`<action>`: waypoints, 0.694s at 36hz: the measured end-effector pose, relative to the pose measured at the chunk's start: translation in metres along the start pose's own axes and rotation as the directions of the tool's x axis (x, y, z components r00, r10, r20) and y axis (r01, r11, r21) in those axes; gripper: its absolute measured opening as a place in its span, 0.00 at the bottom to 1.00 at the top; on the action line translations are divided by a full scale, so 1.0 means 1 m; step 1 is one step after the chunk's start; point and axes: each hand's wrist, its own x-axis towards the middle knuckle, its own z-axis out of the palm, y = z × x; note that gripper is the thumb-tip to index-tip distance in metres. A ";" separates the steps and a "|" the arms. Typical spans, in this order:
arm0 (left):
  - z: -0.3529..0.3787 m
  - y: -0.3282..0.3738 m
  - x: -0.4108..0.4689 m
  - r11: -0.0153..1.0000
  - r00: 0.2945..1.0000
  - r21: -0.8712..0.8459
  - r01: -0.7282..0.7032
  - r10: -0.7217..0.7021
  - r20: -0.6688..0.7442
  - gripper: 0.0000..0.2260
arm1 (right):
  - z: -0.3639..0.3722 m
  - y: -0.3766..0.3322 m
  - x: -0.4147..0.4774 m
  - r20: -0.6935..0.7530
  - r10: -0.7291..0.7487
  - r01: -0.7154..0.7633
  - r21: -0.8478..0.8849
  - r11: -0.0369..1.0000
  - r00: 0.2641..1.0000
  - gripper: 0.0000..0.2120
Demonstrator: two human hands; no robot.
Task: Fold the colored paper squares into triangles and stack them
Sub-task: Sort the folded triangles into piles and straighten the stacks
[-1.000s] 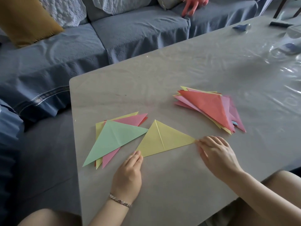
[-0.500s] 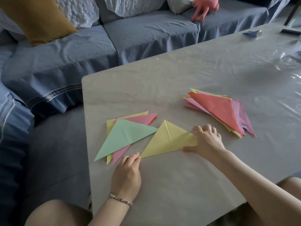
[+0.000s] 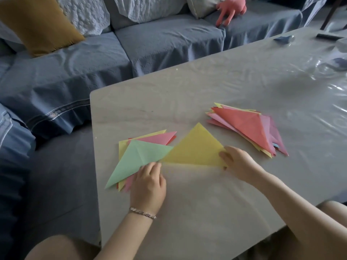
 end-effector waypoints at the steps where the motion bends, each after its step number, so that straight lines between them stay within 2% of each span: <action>1: 0.000 0.000 0.005 1.000 1.000 0.011 0.018 -0.018 0.019 0.18 | -0.007 0.004 -0.001 -0.087 0.014 -0.005 0.102 0.995 0.996 0.13; 3: 0.002 -0.004 0.015 0.999 0.997 0.029 0.029 -0.031 0.075 0.21 | -0.021 0.014 0.002 -0.280 0.082 -0.017 0.228 0.974 0.956 0.14; 5: 0.007 -0.008 0.022 0.998 0.987 0.046 0.044 -0.051 0.152 0.22 | -0.036 0.024 0.010 -0.402 0.215 -0.071 0.343 0.936 0.890 0.14; 8: 0.015 -0.014 0.026 0.993 0.972 0.087 0.075 -0.092 0.216 0.23 | -0.053 0.031 0.027 -0.475 0.403 -0.158 0.475 0.866 0.782 0.14; 11: 0.015 -0.015 0.031 0.975 0.954 0.151 0.162 -0.194 0.227 0.24 | -0.061 0.036 0.040 -0.482 0.469 -0.292 0.398 0.870 0.740 0.15; 14: 0.016 -0.023 0.032 0.954 0.938 0.225 0.198 -0.251 0.240 0.25 | -0.058 0.038 0.040 -0.440 0.477 -0.408 0.247 0.879 0.761 0.20; 17: 0.016 -0.034 0.036 0.956 0.925 0.180 0.233 -0.275 0.263 0.24 | -0.050 0.035 0.034 -0.445 0.449 -0.487 0.033 0.873 0.775 0.25; 19: 0.015 -0.039 0.038 0.964 0.930 0.142 0.222 -0.254 0.267 0.23 | -0.043 0.032 0.026 -0.447 0.356 -0.423 -0.056 0.904 0.821 0.25; 21: 0.012 -0.039 0.040 0.973 0.939 0.120 0.199 -0.225 0.262 0.21 | -0.033 0.028 0.017 -0.420 0.206 -0.283 -0.130 0.950 0.884 0.23; 25: 0.003 -0.041 0.043 0.973 0.945 0.142 0.179 -0.211 0.249 0.12 | -0.008 0.017 -0.003 -0.292 0.030 -0.083 -0.173 0.981 0.956 0.18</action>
